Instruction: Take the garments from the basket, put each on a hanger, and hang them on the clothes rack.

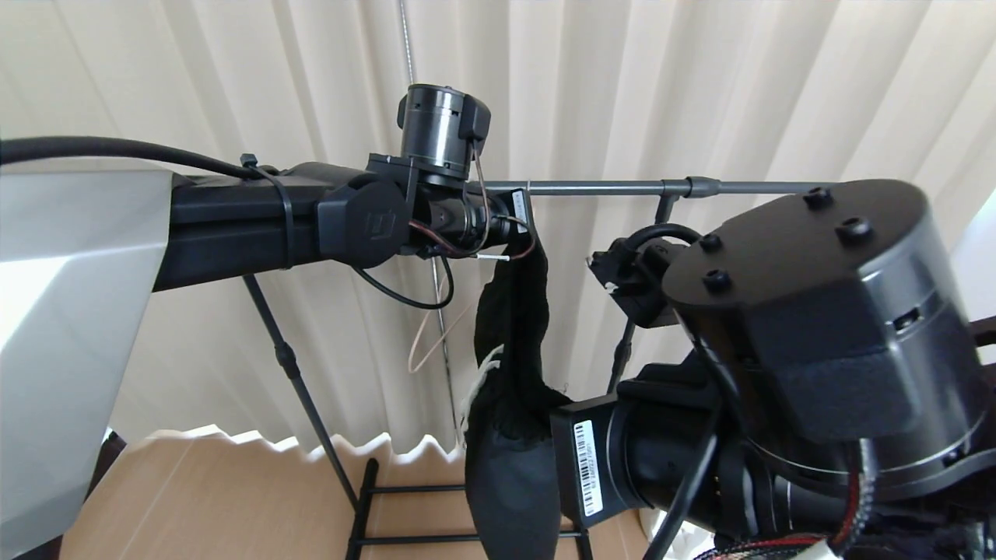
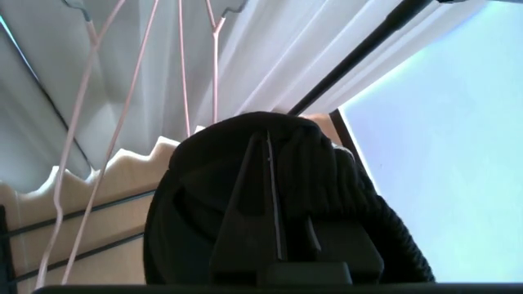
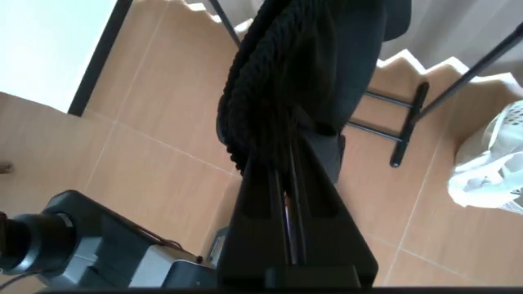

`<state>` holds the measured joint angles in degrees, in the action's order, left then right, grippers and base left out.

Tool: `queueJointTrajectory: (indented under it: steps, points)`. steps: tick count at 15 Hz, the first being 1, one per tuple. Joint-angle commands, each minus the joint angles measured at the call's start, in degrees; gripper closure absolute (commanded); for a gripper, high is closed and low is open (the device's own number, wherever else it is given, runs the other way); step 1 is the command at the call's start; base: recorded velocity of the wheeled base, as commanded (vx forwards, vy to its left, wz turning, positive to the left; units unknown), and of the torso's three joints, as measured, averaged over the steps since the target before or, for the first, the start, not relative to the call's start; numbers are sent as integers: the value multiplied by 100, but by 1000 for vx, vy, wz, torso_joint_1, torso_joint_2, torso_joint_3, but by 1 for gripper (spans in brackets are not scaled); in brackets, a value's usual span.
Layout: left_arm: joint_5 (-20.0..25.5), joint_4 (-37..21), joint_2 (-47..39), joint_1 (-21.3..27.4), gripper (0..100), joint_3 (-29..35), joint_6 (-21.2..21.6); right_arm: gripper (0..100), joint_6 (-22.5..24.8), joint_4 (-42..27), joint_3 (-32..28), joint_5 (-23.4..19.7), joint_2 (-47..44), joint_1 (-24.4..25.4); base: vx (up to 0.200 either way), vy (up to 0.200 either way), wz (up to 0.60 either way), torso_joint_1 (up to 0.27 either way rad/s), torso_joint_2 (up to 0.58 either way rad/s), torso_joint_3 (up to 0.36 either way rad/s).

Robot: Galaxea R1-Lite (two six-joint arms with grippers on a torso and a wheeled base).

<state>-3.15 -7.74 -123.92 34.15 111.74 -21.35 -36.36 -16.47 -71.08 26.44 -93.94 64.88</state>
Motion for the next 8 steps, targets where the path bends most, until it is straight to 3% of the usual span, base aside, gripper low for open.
queueJointTrajectory:
  steps: [1, 4, 7, 8]
  points:
    - [-2, -17, 17, 4, 100, 6, -10, 100, 24, -49, -20, 28, -124, 16, 0, 0, 0, 0, 0, 0]
    - [-2, -96, 61, -22, 100, -29, 8, 100, 402, -577, 112, 54, 139, -107, 0, 0, 0, 0, 0, 0]
    - [-19, -746, 412, -101, 100, -29, 87, 100, 1272, -840, 376, 63, 412, -1047, 0, 0, 0, 0, 0, 0]
    - [-55, -1072, 588, -163, 100, -47, 227, 100, 1597, -770, 420, 63, 333, -1654, 0, 0, 0, 0, 0, 0]
